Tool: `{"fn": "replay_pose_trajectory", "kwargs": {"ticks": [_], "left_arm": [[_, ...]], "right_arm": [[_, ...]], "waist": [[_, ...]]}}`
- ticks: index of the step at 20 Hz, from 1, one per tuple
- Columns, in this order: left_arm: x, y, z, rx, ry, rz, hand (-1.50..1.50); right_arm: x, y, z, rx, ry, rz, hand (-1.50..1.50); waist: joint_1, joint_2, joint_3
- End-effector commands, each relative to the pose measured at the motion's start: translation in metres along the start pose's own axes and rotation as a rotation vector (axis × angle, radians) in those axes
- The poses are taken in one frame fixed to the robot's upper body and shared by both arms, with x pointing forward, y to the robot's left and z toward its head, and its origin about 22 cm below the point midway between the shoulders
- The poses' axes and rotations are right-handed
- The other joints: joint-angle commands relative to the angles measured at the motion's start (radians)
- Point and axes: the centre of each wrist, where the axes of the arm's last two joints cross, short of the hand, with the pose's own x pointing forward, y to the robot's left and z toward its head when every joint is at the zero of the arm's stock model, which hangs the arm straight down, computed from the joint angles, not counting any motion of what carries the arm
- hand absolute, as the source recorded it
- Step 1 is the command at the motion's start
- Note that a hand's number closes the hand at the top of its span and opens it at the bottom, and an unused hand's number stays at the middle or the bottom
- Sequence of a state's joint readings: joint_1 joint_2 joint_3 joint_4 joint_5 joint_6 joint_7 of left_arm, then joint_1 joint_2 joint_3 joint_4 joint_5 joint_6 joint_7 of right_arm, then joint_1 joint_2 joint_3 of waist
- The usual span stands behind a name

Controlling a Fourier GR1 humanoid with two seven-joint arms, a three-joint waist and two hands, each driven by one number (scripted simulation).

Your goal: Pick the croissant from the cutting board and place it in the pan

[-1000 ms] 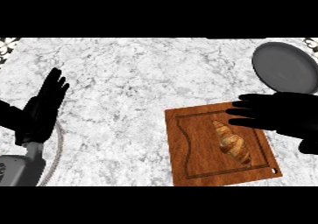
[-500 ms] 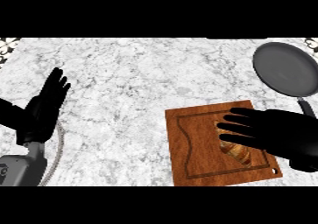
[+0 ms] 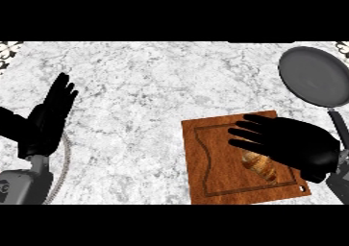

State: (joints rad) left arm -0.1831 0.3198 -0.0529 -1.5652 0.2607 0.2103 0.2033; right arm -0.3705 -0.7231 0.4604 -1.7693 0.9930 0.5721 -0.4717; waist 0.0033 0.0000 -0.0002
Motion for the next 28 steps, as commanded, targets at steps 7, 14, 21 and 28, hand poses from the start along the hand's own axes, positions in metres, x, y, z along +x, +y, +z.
{"fn": "replay_pose_trajectory", "kwargs": {"ticks": [7, 14, 21, 28], "left_arm": [[-0.011, 0.001, 0.004, -0.011, 0.009, -0.015, 0.0], [-0.001, 0.007, 0.01, -0.011, -0.013, -0.013, 0.0], [-0.012, 0.018, -0.006, -0.002, 0.004, 0.0, 0.0], [0.001, 0.002, -0.004, 0.004, -0.004, 0.0, 0.0]], "right_arm": [[-0.005, 0.021, -0.038, 0.073, -0.003, 0.007, -1.5], [-0.003, 0.044, -0.05, 0.052, -0.023, -0.015, -1.5], [-0.007, 0.025, -0.058, 0.051, -0.04, -0.047, -1.5], [0.012, 0.078, -0.087, 0.048, -0.146, -0.017, 1.5]], "waist": [[0.002, 0.001, 0.0], [0.003, 0.0, 0.0], [-0.003, 0.0, 0.0], [0.0, 0.001, 0.001]]}}
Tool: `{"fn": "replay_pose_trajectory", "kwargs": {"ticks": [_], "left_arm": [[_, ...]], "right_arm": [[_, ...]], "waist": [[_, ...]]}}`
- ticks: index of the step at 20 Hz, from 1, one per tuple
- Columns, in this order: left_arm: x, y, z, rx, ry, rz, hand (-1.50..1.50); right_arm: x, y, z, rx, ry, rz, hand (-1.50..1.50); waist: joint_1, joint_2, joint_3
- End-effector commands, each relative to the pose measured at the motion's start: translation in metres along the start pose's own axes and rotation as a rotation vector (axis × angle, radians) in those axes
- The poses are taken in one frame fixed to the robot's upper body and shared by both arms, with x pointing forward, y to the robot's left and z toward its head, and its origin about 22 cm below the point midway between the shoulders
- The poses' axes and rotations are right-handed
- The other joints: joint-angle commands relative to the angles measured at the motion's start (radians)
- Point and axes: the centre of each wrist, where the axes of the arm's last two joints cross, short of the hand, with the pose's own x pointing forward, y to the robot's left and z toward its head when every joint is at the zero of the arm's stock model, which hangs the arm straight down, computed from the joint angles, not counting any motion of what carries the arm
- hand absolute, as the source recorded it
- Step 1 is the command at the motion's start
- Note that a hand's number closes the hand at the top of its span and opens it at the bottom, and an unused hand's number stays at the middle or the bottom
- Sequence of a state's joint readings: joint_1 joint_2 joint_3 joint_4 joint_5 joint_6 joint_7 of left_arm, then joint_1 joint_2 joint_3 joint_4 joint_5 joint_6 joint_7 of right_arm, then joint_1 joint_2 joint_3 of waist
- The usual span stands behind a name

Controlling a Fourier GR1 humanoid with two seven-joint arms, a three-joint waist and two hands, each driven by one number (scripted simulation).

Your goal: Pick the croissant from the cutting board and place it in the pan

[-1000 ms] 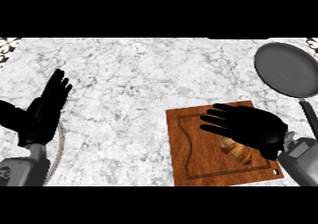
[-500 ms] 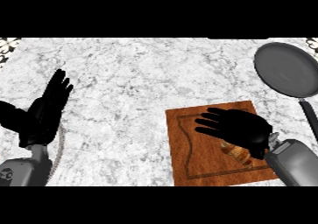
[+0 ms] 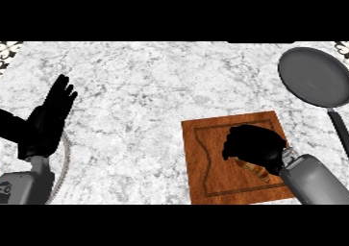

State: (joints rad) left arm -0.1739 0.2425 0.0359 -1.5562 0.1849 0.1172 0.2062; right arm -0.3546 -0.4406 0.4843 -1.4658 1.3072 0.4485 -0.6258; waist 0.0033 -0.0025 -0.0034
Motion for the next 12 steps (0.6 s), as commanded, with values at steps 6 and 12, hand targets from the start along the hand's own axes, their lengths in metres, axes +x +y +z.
{"fn": "replay_pose_trajectory", "kwargs": {"ticks": [6, 12], "left_arm": [[-0.004, -0.008, -0.001, -0.004, 0.01, 0.009, 0.0], [0.016, 0.007, 0.01, -0.002, -0.006, 0.008, 0.0]], "right_arm": [[-0.017, 0.024, -0.016, -0.036, -0.081, -0.047, 1.5], [-0.017, 0.009, 0.0, -0.113, -0.097, -0.078, 1.5]], "waist": [[0.002, 0.004, 0.004], [0.001, 0.001, 0.004]]}}
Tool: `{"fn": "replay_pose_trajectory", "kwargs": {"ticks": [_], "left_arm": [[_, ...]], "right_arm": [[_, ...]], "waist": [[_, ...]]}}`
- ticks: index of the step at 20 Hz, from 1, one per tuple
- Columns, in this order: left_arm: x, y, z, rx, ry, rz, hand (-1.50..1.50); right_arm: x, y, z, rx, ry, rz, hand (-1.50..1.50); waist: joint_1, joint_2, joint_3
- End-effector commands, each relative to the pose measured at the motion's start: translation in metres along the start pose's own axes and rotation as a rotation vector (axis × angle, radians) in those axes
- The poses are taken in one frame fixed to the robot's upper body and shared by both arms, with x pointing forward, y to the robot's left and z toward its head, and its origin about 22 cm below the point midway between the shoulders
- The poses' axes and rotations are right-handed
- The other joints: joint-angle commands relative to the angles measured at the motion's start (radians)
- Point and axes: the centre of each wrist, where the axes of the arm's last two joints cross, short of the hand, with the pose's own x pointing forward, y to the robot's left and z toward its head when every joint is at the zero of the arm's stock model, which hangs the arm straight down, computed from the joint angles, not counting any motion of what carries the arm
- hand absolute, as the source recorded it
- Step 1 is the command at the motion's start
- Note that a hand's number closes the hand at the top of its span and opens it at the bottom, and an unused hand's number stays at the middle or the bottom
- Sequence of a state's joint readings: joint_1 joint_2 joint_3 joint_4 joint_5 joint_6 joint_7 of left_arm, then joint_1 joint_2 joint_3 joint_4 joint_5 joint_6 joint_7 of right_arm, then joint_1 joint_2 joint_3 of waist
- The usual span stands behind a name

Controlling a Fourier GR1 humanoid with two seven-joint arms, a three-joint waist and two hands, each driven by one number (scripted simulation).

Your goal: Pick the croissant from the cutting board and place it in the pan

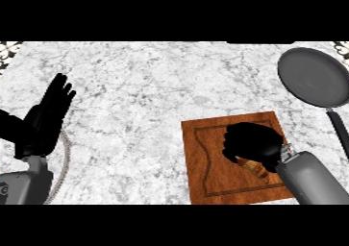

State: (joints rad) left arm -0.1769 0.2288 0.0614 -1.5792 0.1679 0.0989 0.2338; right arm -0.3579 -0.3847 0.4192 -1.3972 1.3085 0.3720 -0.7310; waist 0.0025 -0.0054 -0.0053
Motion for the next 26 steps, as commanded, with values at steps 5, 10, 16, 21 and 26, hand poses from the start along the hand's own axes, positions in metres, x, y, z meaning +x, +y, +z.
{"fn": "replay_pose_trajectory", "kwargs": {"ticks": [5, 10, 16, 21, 26], "left_arm": [[0.0, 0.005, 0.0, 0.027, 0.004, 0.002, 0.0], [0.002, 0.003, 0.001, -0.001, 0.007, -0.005, 0.0], [-0.002, -0.011, -0.003, 0.008, 0.006, -0.001, 0.0], [-0.007, 0.001, -0.003, -0.01, 0.013, 0.011, 0.0], [0.001, 0.005, 0.002, -0.014, 0.005, -0.006, 0.0]], "right_arm": [[-0.031, 0.012, 0.008, -0.125, 0.626, -0.409, 1.5], [-0.03, -0.044, -0.007, -0.358, 1.007, -0.373, 1.5], [-0.012, -0.132, -0.002, -0.645, 1.155, -0.144, 1.5], [0.003, -0.174, 0.017, -0.695, 1.195, -0.123, 1.5], [-0.029, -0.166, 0.039, -0.762, 1.271, -0.173, 1.5]], "waist": [[-0.036, 0.006, 0.004], [-0.009, -0.001, 0.004], [-0.006, 0.002, 0.004], [-0.002, 0.004, 0.005], [0.003, 0.007, 0.005]]}}
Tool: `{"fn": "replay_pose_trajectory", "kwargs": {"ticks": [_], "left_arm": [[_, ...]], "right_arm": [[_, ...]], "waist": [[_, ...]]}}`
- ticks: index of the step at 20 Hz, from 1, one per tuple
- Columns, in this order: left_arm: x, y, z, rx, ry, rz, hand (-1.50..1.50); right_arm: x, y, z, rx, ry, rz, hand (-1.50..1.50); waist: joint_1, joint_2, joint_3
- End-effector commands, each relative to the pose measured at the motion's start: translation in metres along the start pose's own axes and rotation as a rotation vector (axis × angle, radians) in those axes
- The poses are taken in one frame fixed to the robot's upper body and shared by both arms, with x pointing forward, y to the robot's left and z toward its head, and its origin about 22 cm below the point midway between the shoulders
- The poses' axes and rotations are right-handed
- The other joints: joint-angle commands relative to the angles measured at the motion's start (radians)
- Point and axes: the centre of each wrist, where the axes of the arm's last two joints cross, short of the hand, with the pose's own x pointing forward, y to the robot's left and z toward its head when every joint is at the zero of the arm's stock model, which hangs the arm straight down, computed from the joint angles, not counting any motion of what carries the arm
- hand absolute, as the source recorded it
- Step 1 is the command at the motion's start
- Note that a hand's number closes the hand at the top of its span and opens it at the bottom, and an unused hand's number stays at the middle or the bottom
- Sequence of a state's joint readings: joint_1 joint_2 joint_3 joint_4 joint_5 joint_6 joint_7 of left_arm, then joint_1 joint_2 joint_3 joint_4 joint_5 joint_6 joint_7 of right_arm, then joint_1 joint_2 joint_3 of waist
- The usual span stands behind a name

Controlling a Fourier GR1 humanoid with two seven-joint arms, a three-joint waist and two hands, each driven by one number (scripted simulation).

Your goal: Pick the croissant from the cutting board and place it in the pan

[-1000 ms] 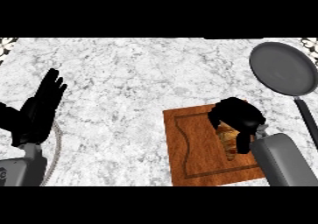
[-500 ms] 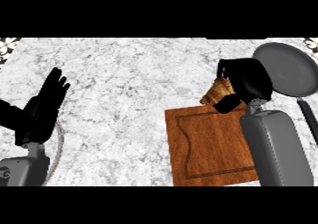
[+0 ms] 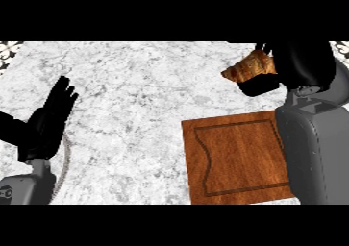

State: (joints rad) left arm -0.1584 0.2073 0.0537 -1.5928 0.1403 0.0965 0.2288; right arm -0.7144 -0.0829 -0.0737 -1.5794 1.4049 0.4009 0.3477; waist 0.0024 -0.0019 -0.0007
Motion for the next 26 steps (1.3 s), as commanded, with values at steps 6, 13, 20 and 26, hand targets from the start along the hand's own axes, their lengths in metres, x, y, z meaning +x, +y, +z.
{"fn": "replay_pose_trajectory", "kwargs": {"ticks": [6, 13, 20, 26], "left_arm": [[0.007, 0.001, 0.005, 0.003, 0.01, 0.001, 0.0], [0.004, -0.005, -0.006, -0.012, -0.004, 0.01, 0.0], [0.001, 0.01, 0.0, -0.011, -0.015, 0.011, 0.0], [0.02, -0.009, -0.023, -0.016, -0.029, 0.011, 0.0]], "right_arm": [[-0.101, -0.024, -0.031, -0.114, 0.162, -0.076, 1.5], [-0.174, 0.003, -0.06, -0.16, 0.23, -0.135, 1.5], [-0.24, 0.02, -0.066, -0.149, 0.248, -0.159, 1.5], [-0.244, 0.073, -0.06, -0.09, 0.177, -0.215, 1.5]], "waist": [[0.001, 0.003, 0.002], [0.013, 0.012, 0.002], [0.024, 0.012, 0.002], [0.037, 0.024, 0.004]]}}
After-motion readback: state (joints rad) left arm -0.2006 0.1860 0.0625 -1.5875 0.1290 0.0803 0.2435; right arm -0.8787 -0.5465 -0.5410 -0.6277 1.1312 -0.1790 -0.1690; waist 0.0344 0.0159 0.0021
